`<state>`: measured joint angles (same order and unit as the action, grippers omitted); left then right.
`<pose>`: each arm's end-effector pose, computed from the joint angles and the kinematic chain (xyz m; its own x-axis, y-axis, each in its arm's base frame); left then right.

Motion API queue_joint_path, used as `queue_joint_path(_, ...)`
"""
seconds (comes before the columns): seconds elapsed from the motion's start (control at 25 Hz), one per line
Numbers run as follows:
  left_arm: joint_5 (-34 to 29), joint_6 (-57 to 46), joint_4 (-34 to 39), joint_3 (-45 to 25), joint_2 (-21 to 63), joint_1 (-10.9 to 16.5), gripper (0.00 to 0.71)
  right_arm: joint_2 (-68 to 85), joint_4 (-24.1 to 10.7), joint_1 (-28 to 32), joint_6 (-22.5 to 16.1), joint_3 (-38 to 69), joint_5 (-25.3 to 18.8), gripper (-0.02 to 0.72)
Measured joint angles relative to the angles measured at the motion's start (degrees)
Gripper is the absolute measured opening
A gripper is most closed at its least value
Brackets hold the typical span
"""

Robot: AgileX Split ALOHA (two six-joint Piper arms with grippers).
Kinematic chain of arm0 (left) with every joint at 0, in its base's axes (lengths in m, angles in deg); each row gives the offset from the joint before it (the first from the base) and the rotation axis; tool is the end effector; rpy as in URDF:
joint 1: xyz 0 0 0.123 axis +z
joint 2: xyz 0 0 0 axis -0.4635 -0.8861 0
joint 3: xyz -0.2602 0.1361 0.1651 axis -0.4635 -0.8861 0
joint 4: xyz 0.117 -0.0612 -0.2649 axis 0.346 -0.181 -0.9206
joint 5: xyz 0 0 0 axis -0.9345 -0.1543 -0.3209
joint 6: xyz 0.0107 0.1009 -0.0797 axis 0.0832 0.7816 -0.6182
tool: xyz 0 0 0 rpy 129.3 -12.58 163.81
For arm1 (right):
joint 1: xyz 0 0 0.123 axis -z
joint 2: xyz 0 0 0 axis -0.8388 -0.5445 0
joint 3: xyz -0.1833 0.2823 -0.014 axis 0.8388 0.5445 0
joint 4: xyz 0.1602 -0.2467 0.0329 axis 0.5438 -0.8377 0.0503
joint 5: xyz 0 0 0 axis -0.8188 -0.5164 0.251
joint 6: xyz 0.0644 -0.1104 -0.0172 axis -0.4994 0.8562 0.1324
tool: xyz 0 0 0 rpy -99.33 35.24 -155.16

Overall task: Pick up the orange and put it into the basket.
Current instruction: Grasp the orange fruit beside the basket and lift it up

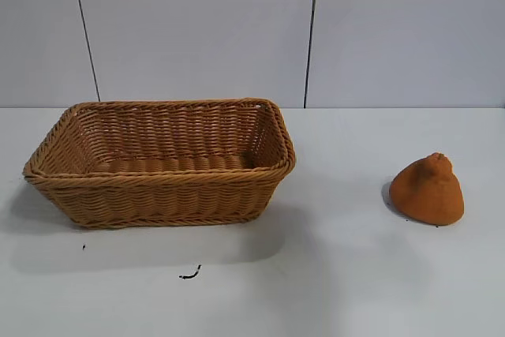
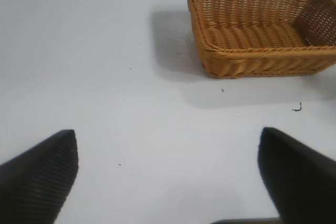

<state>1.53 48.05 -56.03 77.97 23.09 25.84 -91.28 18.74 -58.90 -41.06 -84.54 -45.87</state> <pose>0.0144 -0.0020 0.2809 -0.4591 -0.0231 -0.8881 0.0243 0.9990 -0.0385 0.3523 0.0195 0.3459 -0.8721 0.0345 -0.4881 -0.0077 0.9964 0.0842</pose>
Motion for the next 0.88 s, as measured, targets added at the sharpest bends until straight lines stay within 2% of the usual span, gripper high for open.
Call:
queue_joint_path(0.36,0.00,0.00,0.00,0.00,0.00,0.00,0.666,-22.68,1.23,0.00,0.00,-11.99,-0.38,0.673)
queue_joint_path(0.72,0.00,0.00,0.00,0.00,0.00,0.00,0.666,-35.99,1.48,0.00,0.00,-12.64,-0.83,0.673)
queue_joint_path(0.88,0.00,0.00,0.00,0.00,0.00,0.00,0.666,-40.06,1.37,0.00,0.00,-12.64,0.64,0.673)
